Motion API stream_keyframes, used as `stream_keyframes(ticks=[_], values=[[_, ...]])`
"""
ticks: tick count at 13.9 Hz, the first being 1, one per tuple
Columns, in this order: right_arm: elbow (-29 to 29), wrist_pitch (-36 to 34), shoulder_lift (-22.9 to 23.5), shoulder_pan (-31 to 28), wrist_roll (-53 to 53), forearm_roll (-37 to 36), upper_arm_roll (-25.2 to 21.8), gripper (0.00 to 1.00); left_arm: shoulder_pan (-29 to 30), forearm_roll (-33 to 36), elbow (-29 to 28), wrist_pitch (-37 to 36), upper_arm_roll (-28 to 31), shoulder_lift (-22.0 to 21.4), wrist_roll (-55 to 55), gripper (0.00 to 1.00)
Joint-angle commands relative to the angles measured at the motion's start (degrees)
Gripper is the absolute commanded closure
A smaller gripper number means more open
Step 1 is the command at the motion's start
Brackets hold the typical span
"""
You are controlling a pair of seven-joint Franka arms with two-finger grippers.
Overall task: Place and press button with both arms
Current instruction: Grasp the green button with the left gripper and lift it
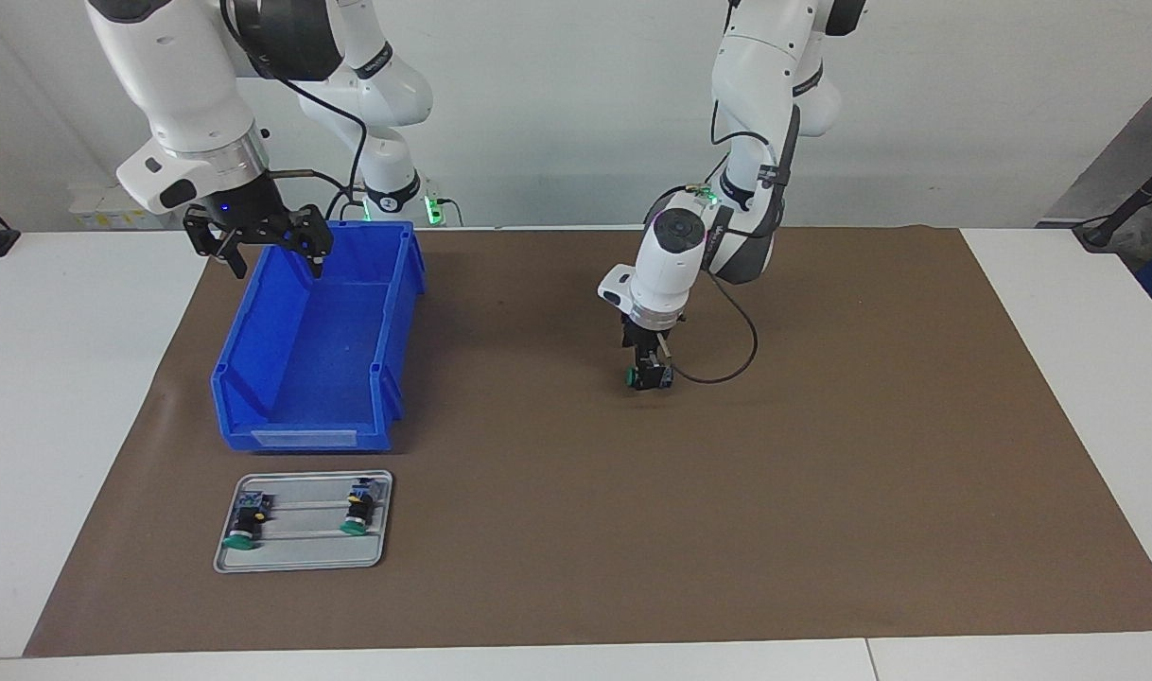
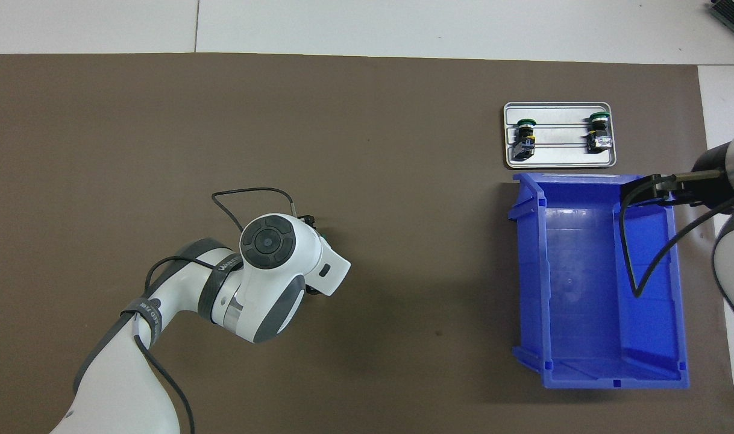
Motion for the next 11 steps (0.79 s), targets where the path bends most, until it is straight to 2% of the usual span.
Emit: stream_keyframes(ticks=[1, 3, 5, 7, 10, 11], values=[[0.72, -0.09, 0.03, -0.21, -0.2, -0.43, 0.19, 0.0, -0.81, -0.55, -2.58, 3.8, 0.82, -0.6, 0.84, 0.05], [1.16, -0.7, 0.11, 1.1, -0.11, -0.26, -0.42, 0.0, -0.72, -0.55, -2.58, 3.97, 0.82, -0.6, 0.75, 0.1], [1.6, -1.57, 0.73, 3.12, 1.72, -0.26, -2.96, 0.0, -0.72, -0.55, -2.4, 4.24, 0.82, -0.52, 0.4, 0.19], [1.6, -2.46, 0.82, 4.71, 2.26, 0.01, -4.64, 0.0, -0.28, -0.55, -2.31, 4.33, 0.91, -0.52, 0.4, 0.32], [1.6, -3.51, 0.73, 4.8, 2.26, 0.45, -4.73, 0.0, 0.07, -0.55, -1.79, 4.33, 0.99, -0.34, 0.31, 0.6], [1.6, -3.6, 0.56, 4.19, 2.7, 0.45, -4.47, 0.0, 0.16, -0.64, -1.61, 4.24, 1.08, -0.34, 0.22, 0.63]])
